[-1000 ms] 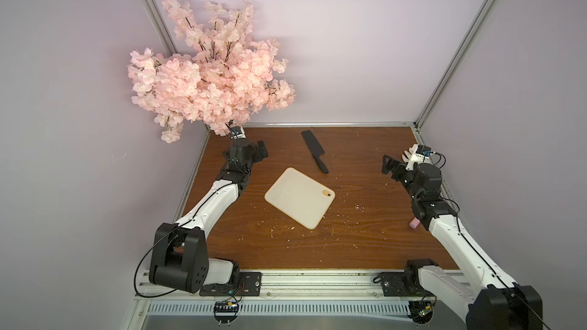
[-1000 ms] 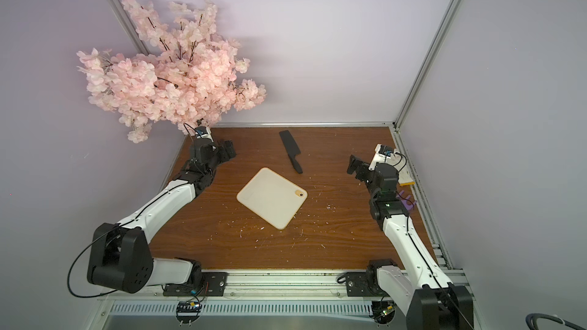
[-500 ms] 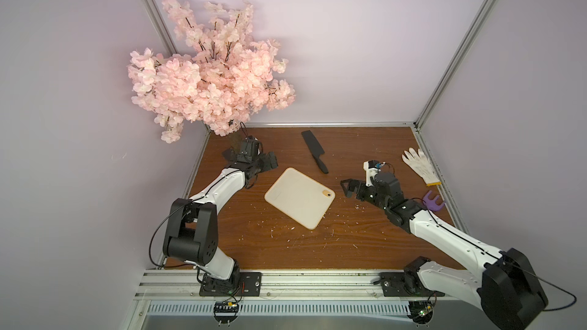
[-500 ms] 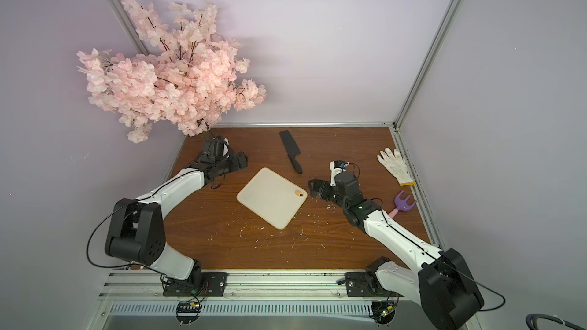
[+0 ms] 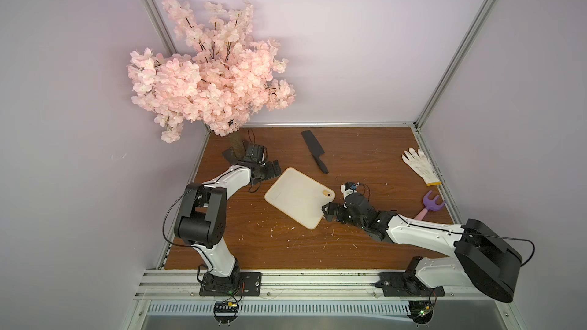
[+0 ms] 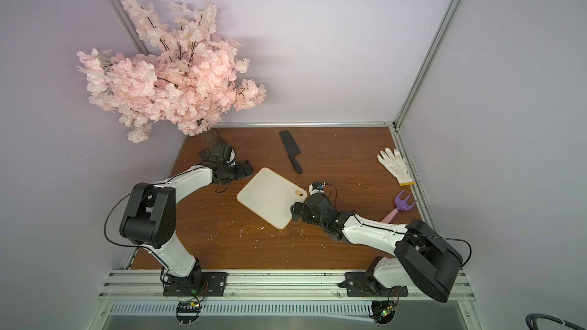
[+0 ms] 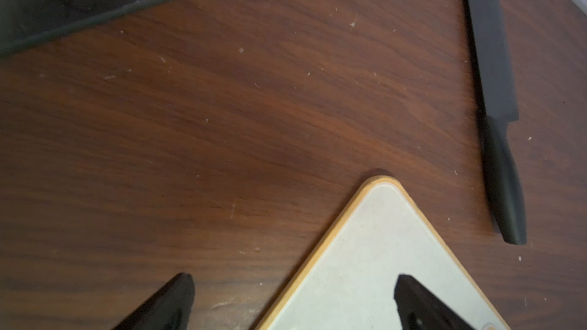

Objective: Align the knife with the edge of the cutting board
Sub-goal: Adjust the work surface at the center of the board.

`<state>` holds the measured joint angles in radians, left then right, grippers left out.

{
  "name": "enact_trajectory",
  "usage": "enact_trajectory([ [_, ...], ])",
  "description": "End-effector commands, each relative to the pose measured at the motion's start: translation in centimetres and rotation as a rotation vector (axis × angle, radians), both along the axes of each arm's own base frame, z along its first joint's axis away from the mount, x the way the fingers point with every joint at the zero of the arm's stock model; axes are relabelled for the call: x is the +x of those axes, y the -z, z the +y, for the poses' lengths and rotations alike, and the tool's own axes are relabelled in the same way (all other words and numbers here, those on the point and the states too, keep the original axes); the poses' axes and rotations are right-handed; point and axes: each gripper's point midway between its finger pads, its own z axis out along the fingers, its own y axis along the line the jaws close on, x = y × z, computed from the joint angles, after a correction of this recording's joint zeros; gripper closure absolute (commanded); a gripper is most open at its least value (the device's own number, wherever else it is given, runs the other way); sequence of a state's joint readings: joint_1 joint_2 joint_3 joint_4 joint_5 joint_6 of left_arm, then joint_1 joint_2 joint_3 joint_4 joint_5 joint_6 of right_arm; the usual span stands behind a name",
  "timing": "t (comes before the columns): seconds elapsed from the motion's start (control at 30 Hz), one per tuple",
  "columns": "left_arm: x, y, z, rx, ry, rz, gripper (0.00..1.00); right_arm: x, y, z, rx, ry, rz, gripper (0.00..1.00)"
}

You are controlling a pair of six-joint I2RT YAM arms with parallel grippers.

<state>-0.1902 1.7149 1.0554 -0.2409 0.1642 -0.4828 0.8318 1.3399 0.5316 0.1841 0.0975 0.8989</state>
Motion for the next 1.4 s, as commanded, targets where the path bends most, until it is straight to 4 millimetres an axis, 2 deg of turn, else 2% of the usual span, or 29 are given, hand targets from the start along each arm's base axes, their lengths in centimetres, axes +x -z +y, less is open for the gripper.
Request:
enact_trajectory([
  [0.0,-0.2,-0.7,-1.2,0.014,0.012,-0.003,0.01,0.5,-0.3,0.2,0.042,0.044,-0.02,0.0],
  [0.2,-0.9,0.4,-2.6,0.051,0.043,0.027,0.01,0.3,0.1,0.6,0.033,0.012,-0.012,0.0],
  [0.67,-2.5,3.1,-2.6,0.065,0.055,0.113,0.01,-1.5,1.7,1.4,0.124,-0.049,0.034,0.0],
  [0.97,-3.4,5.2,-2.6,0.059,0.053,0.179,0.01,-1.2,0.9,1.4,0.155,-0.035,0.002,0.0],
  [1.23,-2.1,3.9,-1.3,0.133,0.02,0.108,0.0,-1.2,1.2,2.0,0.166,-0.054,0.011,0.0],
  [1.37,-1.8,4.2,-1.1,0.143,0.012,0.101,0.0,-1.3,1.3,2.5,0.172,-0.072,0.02,0.0],
])
